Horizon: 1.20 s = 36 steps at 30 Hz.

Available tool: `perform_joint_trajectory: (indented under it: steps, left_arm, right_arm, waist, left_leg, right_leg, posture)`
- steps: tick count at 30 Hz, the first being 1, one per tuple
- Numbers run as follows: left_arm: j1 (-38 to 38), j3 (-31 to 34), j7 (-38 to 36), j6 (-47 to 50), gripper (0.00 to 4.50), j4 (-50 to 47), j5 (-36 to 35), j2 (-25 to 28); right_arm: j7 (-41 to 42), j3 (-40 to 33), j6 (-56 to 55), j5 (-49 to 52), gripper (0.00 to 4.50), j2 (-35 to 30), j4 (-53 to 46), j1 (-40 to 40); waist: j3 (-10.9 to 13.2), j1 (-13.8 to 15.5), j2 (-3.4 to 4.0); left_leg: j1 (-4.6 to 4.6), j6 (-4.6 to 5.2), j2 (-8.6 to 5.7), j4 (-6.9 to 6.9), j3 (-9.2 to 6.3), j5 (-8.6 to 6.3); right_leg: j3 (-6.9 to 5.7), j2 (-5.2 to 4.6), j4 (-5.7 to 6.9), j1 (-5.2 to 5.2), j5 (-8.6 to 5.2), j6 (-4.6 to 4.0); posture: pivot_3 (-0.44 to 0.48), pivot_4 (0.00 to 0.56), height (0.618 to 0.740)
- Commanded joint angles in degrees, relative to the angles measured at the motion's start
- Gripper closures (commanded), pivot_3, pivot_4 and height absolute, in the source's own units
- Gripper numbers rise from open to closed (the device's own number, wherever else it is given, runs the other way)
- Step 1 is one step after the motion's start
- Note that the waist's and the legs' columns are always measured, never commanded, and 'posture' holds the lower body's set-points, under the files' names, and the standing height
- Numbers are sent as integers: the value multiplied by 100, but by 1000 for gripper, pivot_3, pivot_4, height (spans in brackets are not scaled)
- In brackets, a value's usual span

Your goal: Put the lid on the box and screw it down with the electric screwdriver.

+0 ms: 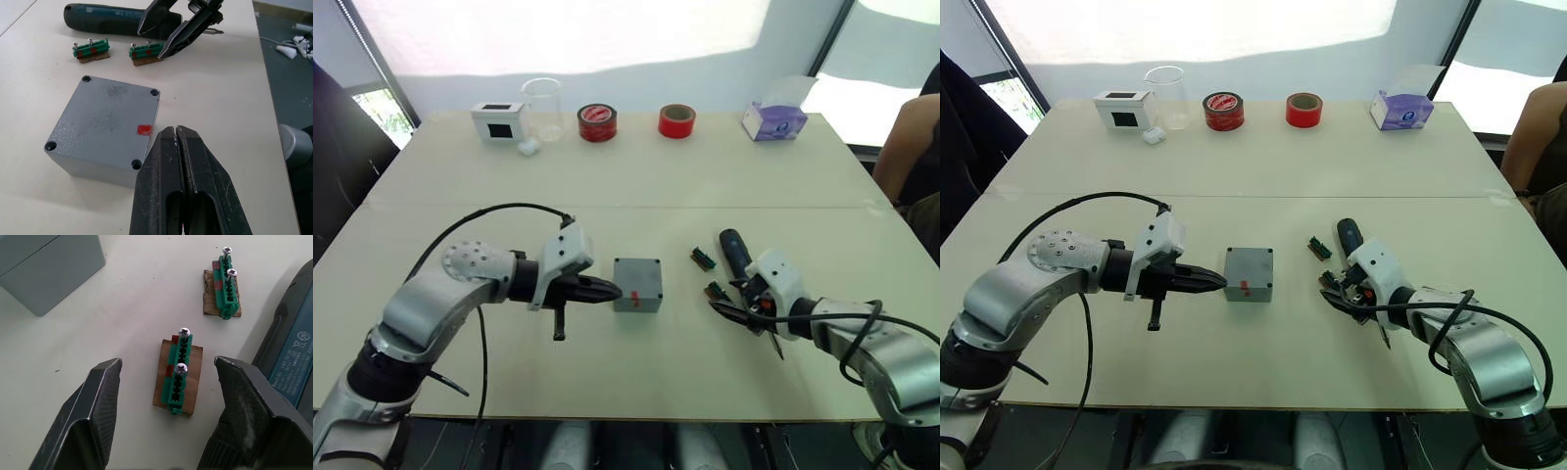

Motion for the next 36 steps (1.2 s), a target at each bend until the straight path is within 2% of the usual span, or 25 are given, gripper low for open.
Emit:
perform_joint_trajectory:
  steps: [1, 4, 6, 18, 29, 36]
  left_arm:
    - [-32, 49, 24, -113, 4500, -113, 6, 35]
    - [-37, 39, 15, -136, 4500, -102, 22, 38]
    - [-54, 27, 23, -154, 4500, -92, 49, 36]
    - [-64, 8, 95, -222, 4500, -35, 113, 6]
    - [-42, 141, 82, -261, 4500, 245, 117, -15]
    - [-104, 509, -6, -357, 4500, 866, 81, 198]
  right_arm:
    - [-51, -19, -39, 18, 2351, -15, -38, -29]
    - [-64, 5, -41, 19, 3752, -15, -40, -34]
    - [-71, 91, -73, -40, 4461, -58, -55, -36]
    - [-115, 117, -98, -85, 4461, -135, -42, -125]
    - [-29, -309, 346, 398, 4461, -198, -345, -563]
    - [-49, -188, 239, 796, 4461, 201, -449, -1137]
  waist:
    - [0, -1, 0]
    - [0, -3, 0]
    - [0, -3, 0]
    - [0, -4, 0]
    - [0, -1, -1]
    - [1, -25, 0]
  left_leg:
    - [0, 0, 0, 0, 0, 0]
    - [0, 0, 0, 0, 0, 0]
    - [0, 0, 0, 0, 0, 0]
    - [0, 0, 0, 0, 0, 0]
    - [0, 0, 0, 0, 0, 0]
    - [0, 0, 1, -1, 0, 0]
  right_leg:
    - [-1, 0, 0, 0, 0, 0]
    - [-2, 1, 0, -1, 0, 0]
    - [-2, 2, 0, 0, 0, 0]
    - [-3, 3, 0, 0, 0, 1]
    - [-3, 4, 1, 0, 1, 1]
    - [-2, 4, 3, -4, 1, 1]
  posture:
    - [0, 150, 740]
    - [0, 150, 740]
    - [0, 150, 740]
    - [0, 150, 740]
    - [0, 150, 740]
    - [0, 150, 740]
